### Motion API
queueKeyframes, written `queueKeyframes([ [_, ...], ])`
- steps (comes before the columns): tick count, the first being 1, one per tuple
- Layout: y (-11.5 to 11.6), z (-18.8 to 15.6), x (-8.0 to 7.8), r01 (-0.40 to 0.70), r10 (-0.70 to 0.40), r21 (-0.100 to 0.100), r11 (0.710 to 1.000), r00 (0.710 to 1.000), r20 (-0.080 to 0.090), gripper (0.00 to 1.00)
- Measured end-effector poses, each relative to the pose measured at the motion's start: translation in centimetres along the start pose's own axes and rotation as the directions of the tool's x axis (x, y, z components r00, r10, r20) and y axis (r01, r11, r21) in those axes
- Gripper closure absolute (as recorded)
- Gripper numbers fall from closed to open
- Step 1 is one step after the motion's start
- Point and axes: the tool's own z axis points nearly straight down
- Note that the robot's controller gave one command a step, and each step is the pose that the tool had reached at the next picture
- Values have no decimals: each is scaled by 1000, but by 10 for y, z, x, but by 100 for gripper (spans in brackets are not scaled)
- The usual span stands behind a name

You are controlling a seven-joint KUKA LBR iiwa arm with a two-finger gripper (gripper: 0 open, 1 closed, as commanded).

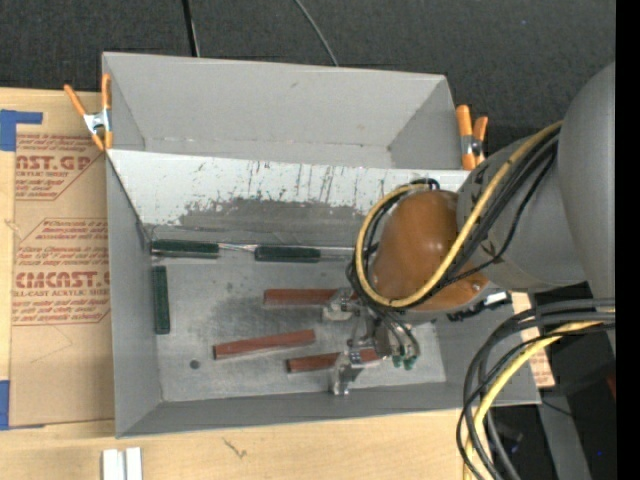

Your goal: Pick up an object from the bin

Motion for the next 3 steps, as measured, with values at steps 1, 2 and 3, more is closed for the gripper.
queueKeyframes([
  [1,8,-1,2,-4,4,3,1000,1000,-8,0],
  [2,2,0,0,2,-2,2,1000,1000,-9,0],
  [3,9,-2,1,-3,3,3,1000,1000,-9,100],
])
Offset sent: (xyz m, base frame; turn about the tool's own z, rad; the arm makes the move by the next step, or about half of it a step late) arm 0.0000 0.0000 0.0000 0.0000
